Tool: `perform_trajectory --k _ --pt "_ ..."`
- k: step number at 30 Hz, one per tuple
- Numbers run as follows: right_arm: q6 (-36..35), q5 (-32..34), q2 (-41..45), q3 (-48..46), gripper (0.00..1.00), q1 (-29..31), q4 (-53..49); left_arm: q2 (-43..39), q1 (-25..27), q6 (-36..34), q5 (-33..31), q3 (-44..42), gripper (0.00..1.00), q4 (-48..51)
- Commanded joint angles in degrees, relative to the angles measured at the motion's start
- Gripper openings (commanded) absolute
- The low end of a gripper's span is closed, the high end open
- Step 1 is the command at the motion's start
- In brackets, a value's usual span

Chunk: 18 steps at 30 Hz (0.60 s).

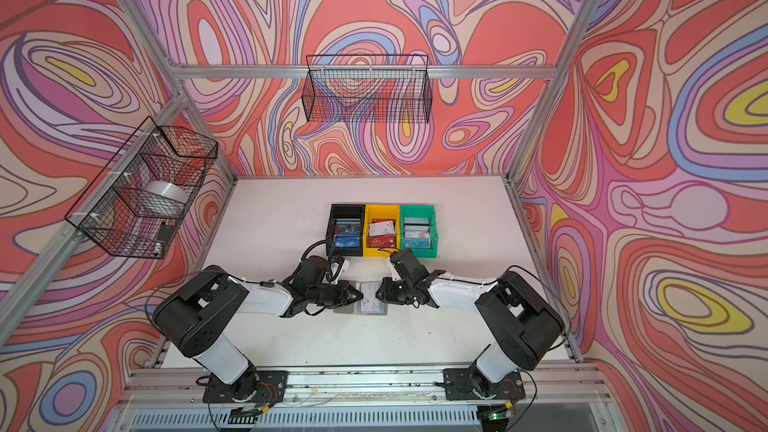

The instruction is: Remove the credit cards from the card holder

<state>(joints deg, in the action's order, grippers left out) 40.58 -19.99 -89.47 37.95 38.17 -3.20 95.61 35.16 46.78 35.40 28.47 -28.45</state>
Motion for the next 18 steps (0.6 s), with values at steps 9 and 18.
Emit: perform_trajectory --k 9,18 --pt "0.2 0.2 -1.0 -1.4 0.26 -0.1 0.3 -1.8 -0.3 -1.3 0.4 -0.1 0.08 4.5" --pt "0.3 0.0 -1.4 -1.4 0.26 -0.1 0.7 -3.2 -0.4 -1.6 0.2 -0.2 0.24 5.1"
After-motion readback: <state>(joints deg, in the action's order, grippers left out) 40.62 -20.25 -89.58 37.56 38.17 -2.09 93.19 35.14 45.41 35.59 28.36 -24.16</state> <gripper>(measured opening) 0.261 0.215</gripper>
